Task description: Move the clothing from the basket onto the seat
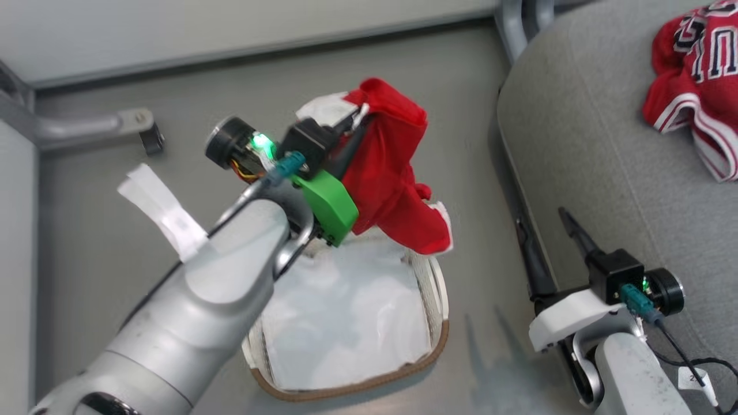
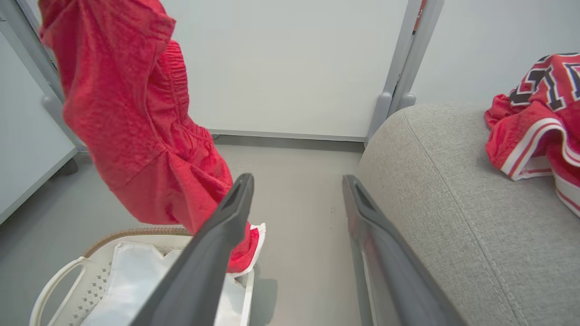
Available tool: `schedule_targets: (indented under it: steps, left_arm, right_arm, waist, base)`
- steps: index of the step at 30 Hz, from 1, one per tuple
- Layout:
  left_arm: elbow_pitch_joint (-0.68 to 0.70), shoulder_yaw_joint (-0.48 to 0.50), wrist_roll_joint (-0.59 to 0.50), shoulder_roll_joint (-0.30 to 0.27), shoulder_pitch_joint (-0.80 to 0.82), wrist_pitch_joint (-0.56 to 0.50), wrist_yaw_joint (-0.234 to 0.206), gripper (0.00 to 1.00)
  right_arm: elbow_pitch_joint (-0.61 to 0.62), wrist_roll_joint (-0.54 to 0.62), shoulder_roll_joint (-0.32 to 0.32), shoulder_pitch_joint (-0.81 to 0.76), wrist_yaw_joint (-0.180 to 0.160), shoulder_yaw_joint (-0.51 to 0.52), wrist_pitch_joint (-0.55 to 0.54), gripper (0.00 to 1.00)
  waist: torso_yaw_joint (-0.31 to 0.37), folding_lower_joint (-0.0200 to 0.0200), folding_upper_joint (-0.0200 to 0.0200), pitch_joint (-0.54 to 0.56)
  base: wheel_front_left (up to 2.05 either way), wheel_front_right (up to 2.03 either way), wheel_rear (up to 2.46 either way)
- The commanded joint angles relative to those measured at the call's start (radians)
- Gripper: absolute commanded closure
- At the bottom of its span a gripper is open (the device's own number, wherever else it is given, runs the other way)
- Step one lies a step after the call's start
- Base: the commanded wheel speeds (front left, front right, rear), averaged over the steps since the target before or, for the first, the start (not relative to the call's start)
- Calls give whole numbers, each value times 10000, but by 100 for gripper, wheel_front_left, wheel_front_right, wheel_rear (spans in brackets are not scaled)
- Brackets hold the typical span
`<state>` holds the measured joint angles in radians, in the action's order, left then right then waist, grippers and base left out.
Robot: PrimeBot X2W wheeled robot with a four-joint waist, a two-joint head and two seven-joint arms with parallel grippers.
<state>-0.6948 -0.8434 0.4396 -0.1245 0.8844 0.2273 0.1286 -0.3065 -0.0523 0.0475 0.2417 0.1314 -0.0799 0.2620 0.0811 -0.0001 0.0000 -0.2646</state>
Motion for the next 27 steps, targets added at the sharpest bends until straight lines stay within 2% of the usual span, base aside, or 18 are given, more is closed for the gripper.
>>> schedule_targets:
  steps: [1,10,14,21,27]
  left_arm:
    - [225,20,199,-203,159,-81,20,100]
    - [1394,240,921,-1280,964,-756,20,100]
    - [1726,299,1097,-1617,1283,-1042,20,100]
    - [2137,400,1360,-1888,1510,-1282,21,100]
    - [2515,228,1480,-1709,1341,-1327,21,100]
  right_arm:
    - [-126,-33,56,-272,-14,-82,47,0]
    - [-319,-257,47,-34,-14,-881,47,0]
    - [-218,-379,46,420,-14,-1647,47,0]
    - [-432,-996,49,1839,-14,-3477,47,0]
    - [-1596,-1429,56,3277,-14,-4720,47,0]
  waist:
    - [-262,1,0,2138]
    - [73,1,0,2662]
    - [161,1,0,2712]
    - [185,1,0,2752]
    - [-32,1,0,2853]
  base:
    - [0,0,0]
    - [0,0,0]
    - [0,0,0]
    - [0,0,0]
    - [0,0,0]
